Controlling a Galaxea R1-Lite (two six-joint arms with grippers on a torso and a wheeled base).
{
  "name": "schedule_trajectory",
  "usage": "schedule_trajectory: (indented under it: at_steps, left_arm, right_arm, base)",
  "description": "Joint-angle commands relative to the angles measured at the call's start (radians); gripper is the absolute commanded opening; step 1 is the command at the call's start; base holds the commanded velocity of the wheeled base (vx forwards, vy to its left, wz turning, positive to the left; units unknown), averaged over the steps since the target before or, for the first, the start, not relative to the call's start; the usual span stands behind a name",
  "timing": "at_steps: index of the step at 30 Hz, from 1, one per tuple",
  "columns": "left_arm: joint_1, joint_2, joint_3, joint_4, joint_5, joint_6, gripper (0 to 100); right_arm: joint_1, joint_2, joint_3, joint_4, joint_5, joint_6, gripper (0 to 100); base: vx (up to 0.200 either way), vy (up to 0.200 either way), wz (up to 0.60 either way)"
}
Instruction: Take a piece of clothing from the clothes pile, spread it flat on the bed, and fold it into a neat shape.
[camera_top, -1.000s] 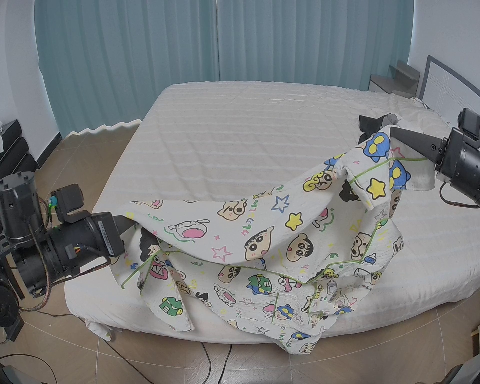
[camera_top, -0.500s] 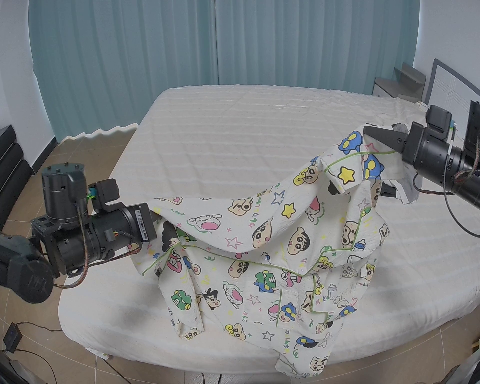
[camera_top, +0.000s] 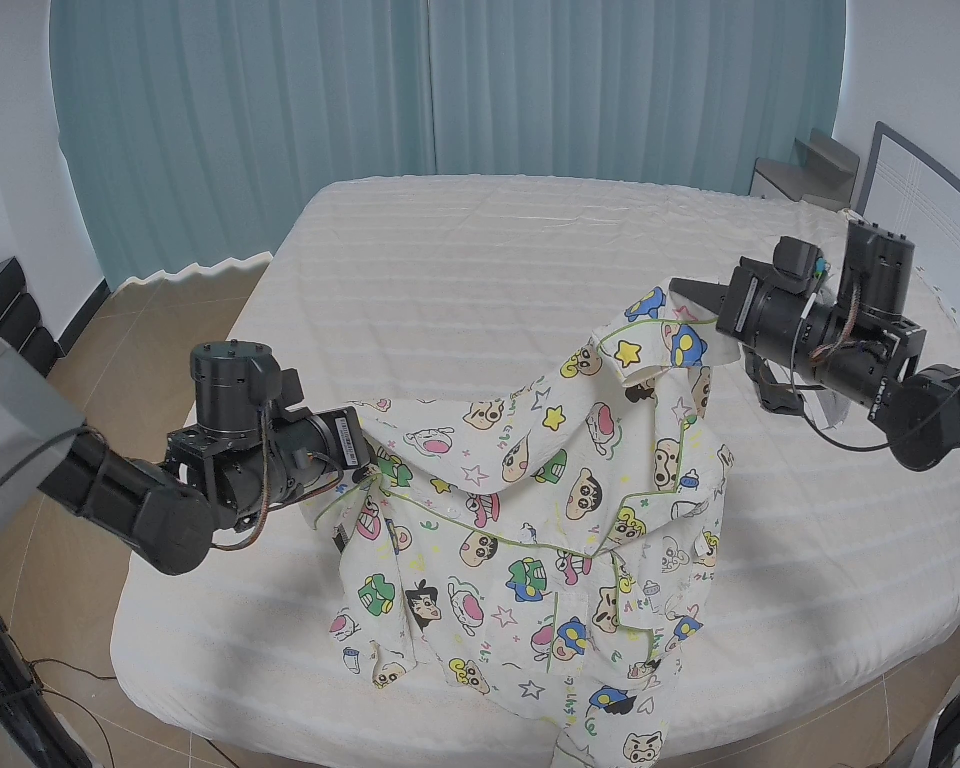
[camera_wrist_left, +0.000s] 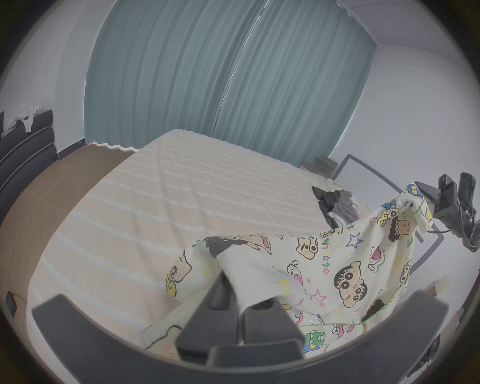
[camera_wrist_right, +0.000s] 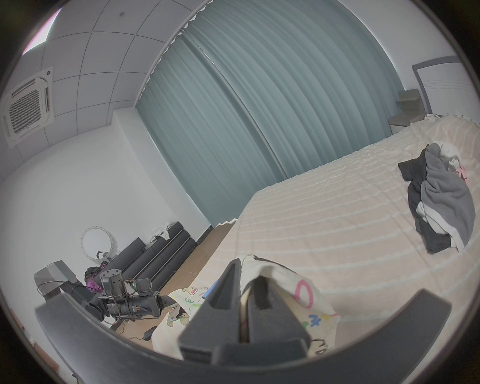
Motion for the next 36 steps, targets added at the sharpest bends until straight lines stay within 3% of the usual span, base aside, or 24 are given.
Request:
schedule_trajectory:
  at_steps: [1,11,17,20,21,22,23,27,30,31,36]
  left_arm:
    - [0.005,0.135,-0.065,-0.003,0.015,0.000,0]
    - [0.047,0.333,-0.271,-0.003,0.103,-0.005,0]
    - [0.058,0.433,-0.349,-0.003,0.167,-0.040,0]
    - [0.065,0.456,-0.378,-0.003,0.170,-0.071,0]
    - [0.071,0.465,-0.392,-0.003,0.175,-0.079,0]
    - [0.078,0.476,-0.406,-0.003,0.186,-0.083,0]
    - [0.085,0.496,-0.424,-0.003,0.204,-0.086,100]
    - [0.127,0.546,-0.478,-0.005,0.253,-0.088,100]
    - [0.163,0.566,-0.502,-0.020,0.276,-0.106,100]
    - [0.174,0.566,-0.501,-0.026,0.276,-0.119,100]
    - [0.217,0.563,-0.504,-0.057,0.276,-0.142,100]
  right_arm:
    - [-0.018,0.136,-0.034,-0.035,-0.015,0.002,0]
    - [-0.051,0.318,-0.158,-0.050,-0.024,0.020,0]
    - [-0.066,0.446,-0.258,-0.052,-0.109,0.037,0]
    - [-0.067,0.490,-0.301,-0.050,-0.113,0.074,0]
    - [-0.069,0.502,-0.318,-0.049,-0.113,0.088,100]
    - [-0.069,0.518,-0.341,-0.047,-0.113,0.105,100]
    - [-0.070,0.542,-0.370,-0.044,-0.115,0.132,100]
    - [-0.078,0.605,-0.436,-0.040,-0.130,0.171,100]
    - [-0.100,0.715,-0.586,-0.038,-0.273,0.226,100]
    - [-0.109,0.726,-0.604,-0.032,-0.291,0.251,100]
    - [-0.155,0.709,-0.626,0.034,-0.299,0.353,100]
  base:
    - [0.000,0.000,0.00]
    - [0.000,0.000,0.00]
    - [0.000,0.000,0.00]
    - [0.000,0.000,0.00]
    - [0.000,0.000,0.00]
    - [0.000,0.000,0.00]
    - [0.000,0.000,0.00]
    - [0.000,0.000,0.00]
    - [0.000,0.000,0.00]
    - [0.000,0.000,0.00]
    - [0.000,0.000,0.00]
